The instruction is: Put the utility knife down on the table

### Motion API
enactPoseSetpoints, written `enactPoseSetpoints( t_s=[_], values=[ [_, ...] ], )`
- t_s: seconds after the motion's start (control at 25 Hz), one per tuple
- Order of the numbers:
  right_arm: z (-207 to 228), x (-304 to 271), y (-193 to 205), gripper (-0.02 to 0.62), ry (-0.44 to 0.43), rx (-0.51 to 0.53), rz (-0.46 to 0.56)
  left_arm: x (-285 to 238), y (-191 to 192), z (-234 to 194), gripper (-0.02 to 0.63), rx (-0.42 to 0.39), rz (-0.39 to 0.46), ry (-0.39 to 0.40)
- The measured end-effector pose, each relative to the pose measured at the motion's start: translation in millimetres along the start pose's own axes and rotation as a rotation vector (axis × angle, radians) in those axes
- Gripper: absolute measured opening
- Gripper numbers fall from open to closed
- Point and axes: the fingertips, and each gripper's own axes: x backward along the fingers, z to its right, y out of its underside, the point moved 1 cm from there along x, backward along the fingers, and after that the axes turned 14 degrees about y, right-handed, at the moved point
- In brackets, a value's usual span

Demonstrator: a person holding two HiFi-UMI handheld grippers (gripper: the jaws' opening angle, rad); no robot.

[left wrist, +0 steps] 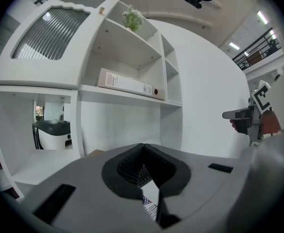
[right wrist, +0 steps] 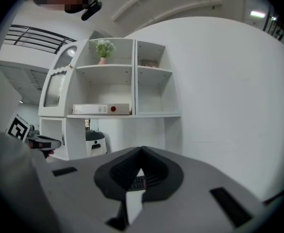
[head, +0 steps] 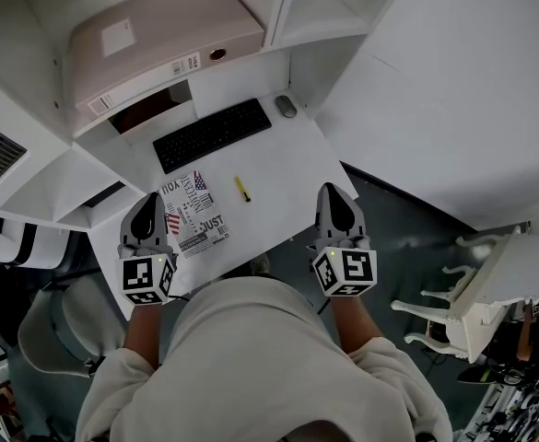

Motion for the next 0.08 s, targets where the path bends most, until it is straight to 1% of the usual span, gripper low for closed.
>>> enactPoseSetpoints(
  t_s=[0.08],
  values=[
    [0.8, -1.4, 0.7, 0.003, 0.000, 0.000, -0.001, -0.9, 0.1, -0.4, 0.000, -0.001, -0.001, -0.001]
  ],
)
